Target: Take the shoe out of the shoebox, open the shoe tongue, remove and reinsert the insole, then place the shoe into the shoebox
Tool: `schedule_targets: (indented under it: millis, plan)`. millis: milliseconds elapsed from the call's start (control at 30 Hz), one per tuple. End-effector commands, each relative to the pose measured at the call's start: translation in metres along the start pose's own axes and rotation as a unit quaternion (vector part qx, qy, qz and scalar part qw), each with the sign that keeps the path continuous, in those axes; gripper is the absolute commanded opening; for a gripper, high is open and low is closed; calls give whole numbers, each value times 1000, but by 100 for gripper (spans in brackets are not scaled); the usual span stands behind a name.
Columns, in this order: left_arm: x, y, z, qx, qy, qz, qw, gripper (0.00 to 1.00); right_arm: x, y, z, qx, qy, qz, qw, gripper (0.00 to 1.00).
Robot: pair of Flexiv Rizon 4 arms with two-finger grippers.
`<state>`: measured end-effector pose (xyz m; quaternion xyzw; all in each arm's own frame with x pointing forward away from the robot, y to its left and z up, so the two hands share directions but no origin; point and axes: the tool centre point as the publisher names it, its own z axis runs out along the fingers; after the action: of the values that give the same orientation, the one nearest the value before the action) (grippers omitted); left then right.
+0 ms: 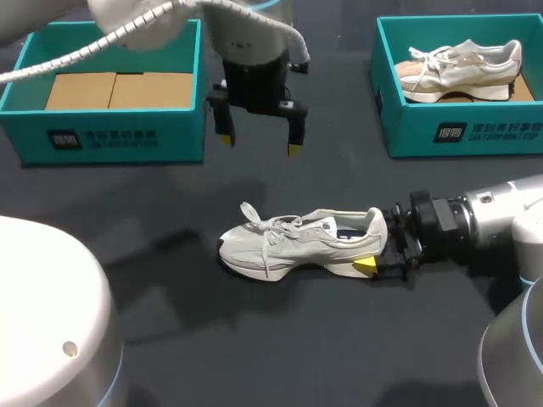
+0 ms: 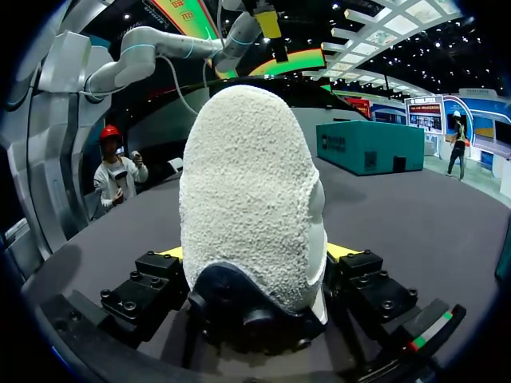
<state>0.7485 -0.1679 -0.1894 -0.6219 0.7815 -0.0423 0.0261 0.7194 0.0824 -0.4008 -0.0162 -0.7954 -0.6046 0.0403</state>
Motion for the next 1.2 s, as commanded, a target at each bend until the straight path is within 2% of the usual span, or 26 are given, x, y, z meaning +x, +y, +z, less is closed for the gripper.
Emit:
schedule_targets:
  millis: [33,233,600,733,1200]
  plan:
    - [36,-2,14,-8,-17,9,1000,100,0,0,0,1,0,0,1000,0]
    - [60,5,34,-28,-24,31,999,100,0,0,0,1,0,0,1000,0]
    - [84,28,68,-60,-20,22,998,100,0,0,0,1,0,0,1000,0]
    - [88,36,78,-68,-35,14,997,100,0,0,0,1,0,0,1000,0]
    - [88,36,78,-68,-35,14,997,100,0,0,0,1,0,0,1000,0]
